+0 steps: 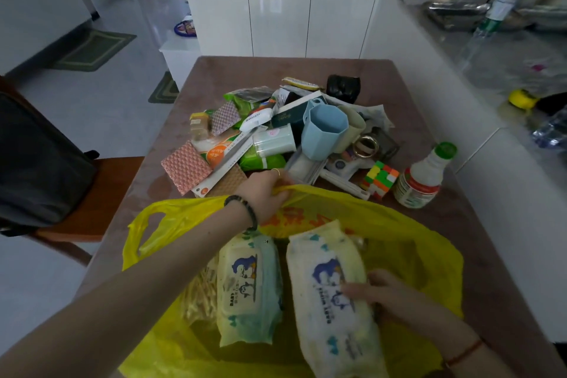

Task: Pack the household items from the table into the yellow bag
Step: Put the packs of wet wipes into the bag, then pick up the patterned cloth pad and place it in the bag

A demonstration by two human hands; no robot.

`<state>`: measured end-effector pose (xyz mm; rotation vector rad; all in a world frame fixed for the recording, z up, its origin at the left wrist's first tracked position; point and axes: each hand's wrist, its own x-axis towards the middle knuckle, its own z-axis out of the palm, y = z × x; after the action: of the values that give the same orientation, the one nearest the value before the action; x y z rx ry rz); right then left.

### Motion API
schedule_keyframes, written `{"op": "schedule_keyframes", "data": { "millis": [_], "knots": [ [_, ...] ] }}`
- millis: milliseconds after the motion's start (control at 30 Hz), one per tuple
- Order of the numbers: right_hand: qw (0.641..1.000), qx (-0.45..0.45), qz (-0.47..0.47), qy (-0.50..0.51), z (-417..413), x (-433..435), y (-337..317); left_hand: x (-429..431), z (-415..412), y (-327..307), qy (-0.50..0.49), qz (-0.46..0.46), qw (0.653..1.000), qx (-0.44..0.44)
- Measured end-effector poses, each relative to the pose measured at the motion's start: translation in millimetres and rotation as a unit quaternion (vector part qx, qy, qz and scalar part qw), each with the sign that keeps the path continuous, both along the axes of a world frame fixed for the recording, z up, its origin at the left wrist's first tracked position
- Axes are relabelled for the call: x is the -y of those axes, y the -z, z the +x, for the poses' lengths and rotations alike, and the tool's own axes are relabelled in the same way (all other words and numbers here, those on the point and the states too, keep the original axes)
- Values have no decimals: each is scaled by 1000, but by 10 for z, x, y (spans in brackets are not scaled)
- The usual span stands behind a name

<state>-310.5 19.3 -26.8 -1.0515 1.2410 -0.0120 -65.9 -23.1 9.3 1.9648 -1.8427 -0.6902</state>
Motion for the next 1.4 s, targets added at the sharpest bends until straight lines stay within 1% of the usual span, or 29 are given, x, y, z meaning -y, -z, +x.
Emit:
{"op": "schedule_keyframes", "data": {
  "millis": [67, 167, 267, 333, 400, 467, 500, 533, 600, 667, 733, 800, 900, 1000, 1067, 1133, 1200, 1233, 1300, 1400],
  "knots": [
    [999, -33, 1, -34, 130, -4, 156, -8, -25, -21, -6, -3, 999, -48],
    [998, -46, 17, -30, 287, 36, 336, -38, -56, -30, -1, -3, 993, -118],
    [998, -34, 50, -34, 410, 53, 433, -90, -68, -35, 27, 4, 992, -127],
    [998, -34, 41, -32, 456, 29, 447, -126, -48, -38, 45, 19, 993, -109],
    [990, -84, -51, -100, 447, 14, 405, -164, -1, -36, 72, 49, 993, -81],
    [963, -140, -163, -160, 379, 78, 289, -210, 63, -68, 112, 90, 988, -47],
    [953, -149, -203, -170, 358, 136, 178, -229, 105, -106, 129, 108, 985, -33],
    [949, -138, -231, -164, 339, 210, 34, -237, 150, -160, 142, 120, 982, -20],
    [965, -55, -241, -84, 356, 384, -313, -209, 249, -289, 148, 109, 983, -17],
    [964, 27, -263, -10, 436, 557, -598, -129, 361, -402, 119, 80, 989, -46],
    [951, 56, -302, 35, 591, 692, -764, -18, 505, -457, 51, 55, 993, -87],
    [946, 63, -315, 35, 843, 800, -778, 97, 689, -433, -27, 30, 992, -117],
    [957, 86, -272, 41, 1337, 955, -704, 246, 1008, -305, -124, 42, 983, -127],
    [975, 93, -197, 51, 1837, 1117, -567, 333, 1362, -88, -228, 66, 954, -183],
    [987, 68, -144, 35, 2142, 1226, -413, 372, 1630, 110, -305, 52, 928, -206],
    [992, 35, -117, 15, 2407, 1323, -213, 394, 1854, 282, -364, 46, 901, -233],
    [994, 24, -107, 22, 2608, 1422, -11, 419, 2022, 439, -403, 63, 878, -250],
    [994, 11, -107, 24, 2683, 1449, 68, 441, 2101, 546, -420, 75, 866, -260],
    [988, -60, -143, -7, 2783, 1490, 210, 475, 2210, 723, -457, 91, 833, -297],
    [966, -146, -206, -59, 2859, 1518, 404, 557, 2328, 986, -476, 100, 761, -429]
  ]
}}
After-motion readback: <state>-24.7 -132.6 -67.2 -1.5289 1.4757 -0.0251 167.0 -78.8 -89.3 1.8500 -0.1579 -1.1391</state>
